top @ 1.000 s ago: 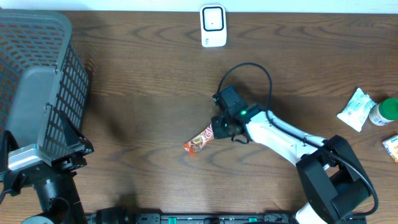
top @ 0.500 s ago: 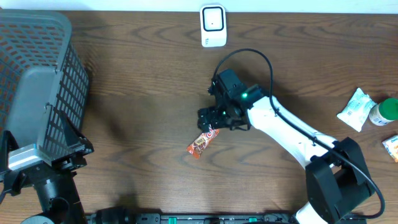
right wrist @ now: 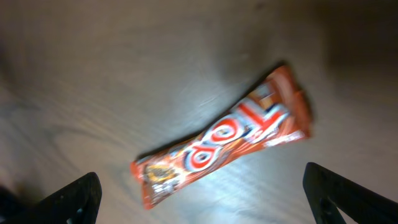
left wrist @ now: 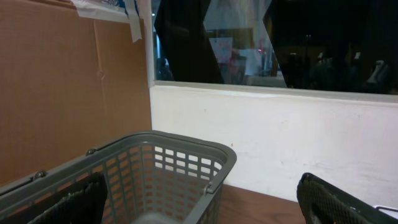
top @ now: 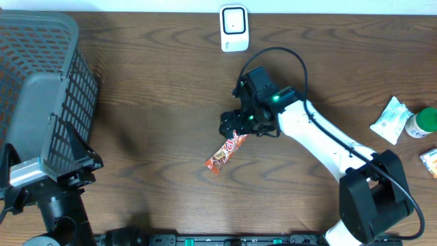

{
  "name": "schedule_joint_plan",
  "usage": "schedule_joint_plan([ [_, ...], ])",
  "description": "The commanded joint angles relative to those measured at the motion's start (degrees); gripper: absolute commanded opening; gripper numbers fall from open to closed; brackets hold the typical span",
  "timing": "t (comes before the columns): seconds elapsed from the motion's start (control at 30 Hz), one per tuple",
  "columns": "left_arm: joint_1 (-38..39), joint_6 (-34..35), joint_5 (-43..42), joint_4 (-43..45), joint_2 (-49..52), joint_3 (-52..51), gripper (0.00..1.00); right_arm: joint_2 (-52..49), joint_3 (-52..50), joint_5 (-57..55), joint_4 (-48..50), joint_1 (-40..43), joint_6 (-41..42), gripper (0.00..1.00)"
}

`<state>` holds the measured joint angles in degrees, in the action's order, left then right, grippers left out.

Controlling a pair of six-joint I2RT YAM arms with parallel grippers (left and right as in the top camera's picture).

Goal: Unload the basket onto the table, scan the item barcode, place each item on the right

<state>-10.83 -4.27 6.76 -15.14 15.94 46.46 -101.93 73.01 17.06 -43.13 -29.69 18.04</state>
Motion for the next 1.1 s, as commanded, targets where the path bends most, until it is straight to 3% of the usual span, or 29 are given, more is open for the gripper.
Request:
schedule_joint_plan([
  [0.0, -0.3, 1.2, -0.3, 0.1, -0.5, -0.4, 0.98, -3.0, -0.2, -0.5, 1.3, 2.0, -6.2, 0.99],
  [0.4, -0.3, 3.1, -0.3, 0.1, -0.5, -0.4, 0.98, -14.2, 0.0, 2.8, 2.5, 3.5, -13.2, 0.99],
  [0.83, -0.2, 3.1, -0.3, -0.3, -0.5, -0.4, 0.98, -15.6, 0.0, 2.8, -1.6, 3.8, -18.8, 0.43],
  [1.0, -0.2, 3.1, -0.3, -0.3, -0.5, -0.4, 0.98, -15.6, 0.0, 2.8, 2.1, 3.8, -18.9, 0.41],
  [1.07, -0.3, 3.1, -0.3, -0.3, -0.5, -0.4, 0.98, -15.6, 0.0, 2.7, 2.9, 3.8, -18.1, 0.45],
])
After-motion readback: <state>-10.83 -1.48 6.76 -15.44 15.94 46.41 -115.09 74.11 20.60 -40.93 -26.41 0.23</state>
